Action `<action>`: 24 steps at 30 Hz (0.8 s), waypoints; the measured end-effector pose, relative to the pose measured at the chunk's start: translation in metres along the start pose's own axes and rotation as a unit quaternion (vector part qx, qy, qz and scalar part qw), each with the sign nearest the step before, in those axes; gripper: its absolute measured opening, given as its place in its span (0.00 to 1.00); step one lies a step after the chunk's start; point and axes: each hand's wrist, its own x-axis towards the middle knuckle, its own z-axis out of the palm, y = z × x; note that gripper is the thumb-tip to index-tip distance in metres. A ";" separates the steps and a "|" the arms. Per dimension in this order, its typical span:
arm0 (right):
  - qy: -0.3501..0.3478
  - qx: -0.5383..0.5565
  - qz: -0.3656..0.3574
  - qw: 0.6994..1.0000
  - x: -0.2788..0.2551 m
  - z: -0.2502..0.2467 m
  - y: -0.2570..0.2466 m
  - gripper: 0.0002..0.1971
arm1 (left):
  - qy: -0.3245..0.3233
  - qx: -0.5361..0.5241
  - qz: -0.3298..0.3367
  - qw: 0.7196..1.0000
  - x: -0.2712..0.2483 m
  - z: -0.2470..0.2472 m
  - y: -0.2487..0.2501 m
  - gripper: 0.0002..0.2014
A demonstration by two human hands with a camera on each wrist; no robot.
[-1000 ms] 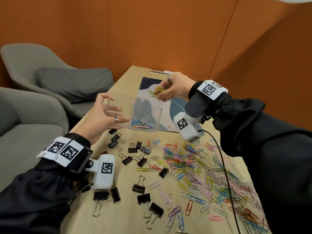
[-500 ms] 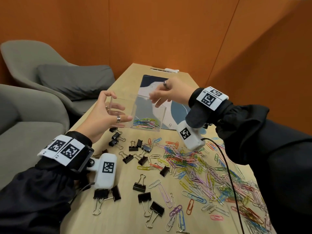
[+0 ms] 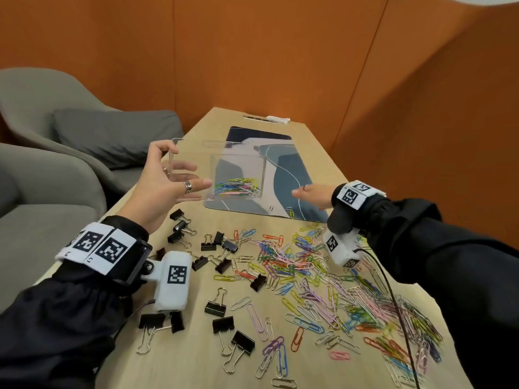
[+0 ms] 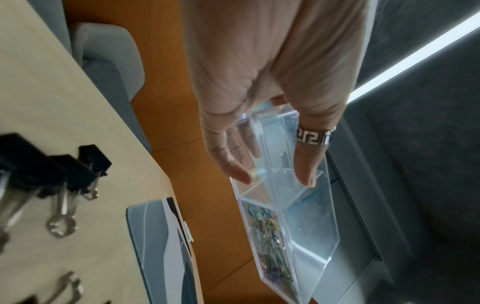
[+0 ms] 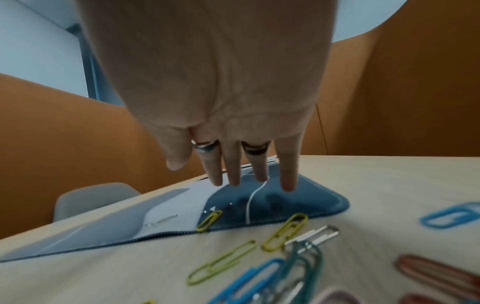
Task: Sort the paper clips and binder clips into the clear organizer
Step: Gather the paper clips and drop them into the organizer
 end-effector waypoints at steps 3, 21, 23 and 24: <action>-0.046 -0.043 0.004 0.998 0.009 0.009 -0.006 0.29 | 0.002 -0.007 0.009 1.000 0.000 0.007 0.002 0.31; -0.065 -0.019 -0.067 0.995 0.014 0.016 -0.034 0.24 | -0.007 -0.009 0.026 1.000 -0.009 0.009 0.007 0.31; -0.073 -0.059 -0.057 0.994 0.015 0.019 -0.038 0.25 | -0.009 -0.001 0.022 1.000 -0.009 0.009 0.006 0.31; -0.074 -0.073 -0.054 0.993 0.013 0.018 -0.037 0.26 | -0.010 0.001 0.020 1.000 -0.009 0.010 0.005 0.31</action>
